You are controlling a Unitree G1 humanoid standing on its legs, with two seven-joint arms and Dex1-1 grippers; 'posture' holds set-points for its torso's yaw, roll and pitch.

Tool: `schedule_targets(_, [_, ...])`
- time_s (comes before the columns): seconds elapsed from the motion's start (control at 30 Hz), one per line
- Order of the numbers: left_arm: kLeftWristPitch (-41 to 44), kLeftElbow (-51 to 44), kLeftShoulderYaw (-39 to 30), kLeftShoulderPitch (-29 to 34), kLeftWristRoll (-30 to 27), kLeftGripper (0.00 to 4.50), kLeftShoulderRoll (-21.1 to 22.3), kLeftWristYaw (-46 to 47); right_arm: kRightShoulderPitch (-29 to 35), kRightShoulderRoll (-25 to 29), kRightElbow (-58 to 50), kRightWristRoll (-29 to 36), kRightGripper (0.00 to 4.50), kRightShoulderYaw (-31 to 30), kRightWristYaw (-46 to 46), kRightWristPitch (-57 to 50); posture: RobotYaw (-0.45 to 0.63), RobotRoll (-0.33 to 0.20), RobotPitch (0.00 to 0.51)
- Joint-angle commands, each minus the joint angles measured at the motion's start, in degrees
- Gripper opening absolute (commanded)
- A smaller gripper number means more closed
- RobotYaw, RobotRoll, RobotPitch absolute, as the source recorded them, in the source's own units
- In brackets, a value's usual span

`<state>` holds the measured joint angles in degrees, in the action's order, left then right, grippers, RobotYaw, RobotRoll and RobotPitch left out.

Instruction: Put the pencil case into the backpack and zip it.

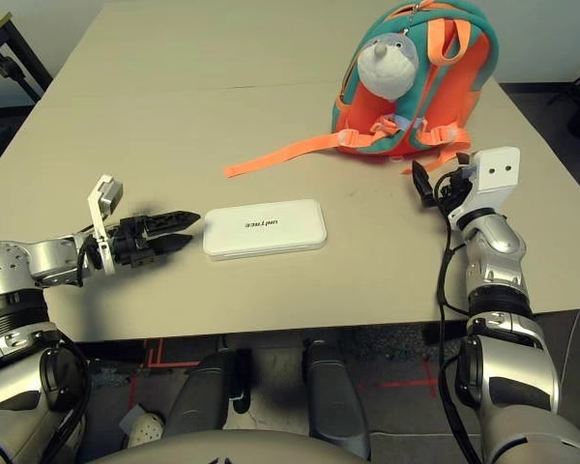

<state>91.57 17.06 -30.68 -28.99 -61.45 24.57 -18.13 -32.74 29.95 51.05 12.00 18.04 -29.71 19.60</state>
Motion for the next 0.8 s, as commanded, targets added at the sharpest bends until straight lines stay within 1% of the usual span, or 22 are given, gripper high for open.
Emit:
schedule_targets(0.03, [0.9,3.3,3.9,0.3,-1.5,4.47,1.6,-1.2,0.9,-0.2,-0.7,-0.2,4.5,-0.5,0.2,0.3,-0.09,0.0,0.161])
schedule_targets(0.1, [0.9,4.8,5.5,0.2,-1.9,4.47,2.6,-1.4,1.0,-0.3,-0.8,-0.2,4.5,-0.5,0.2,0.3,-0.09,0.0,0.161])
schedule_targets(0.33, [0.9,9.5,7.3,-1.1,-2.3,4.47,3.8,-2.2,1.9,-0.1,-1.9,-0.3,4.5,-1.0,-0.7,-0.7,-0.1,0.0,0.163])
schedule_targets(0.47, [0.9,11.0,5.9,-2.2,0.6,4.47,3.1,-1.8,3.6,1.2,-5.1,-1.4,4.5,-4.0,-5.6,-3.1,-0.1,0.0,0.164])
schedule_targets(0.6, [0.8,10.6,5.3,-2.8,2.6,4.47,2.2,-2.1,7.0,3.3,-11.6,-2.3,4.5,-8.9,-14.4,-7.1,-0.1,0.0,0.164])
schedule_targets(0.7, [0.6,10.4,5.4,-2.9,3.9,4.5,1.7,-2.7,9.5,5.3,-16.4,-3.2,3.92,-12.7,-20.0,-9.9,-0.11,0.0,0.164])
schedule_targets(0.8, [-0.2,10.6,5.1,-3.3,5.0,4.5,1.2,-3.1,11.3,6.7,-21.1,-3.6,2.82,-16.1,-24.6,-13.8,-0.11,0.0,0.165])
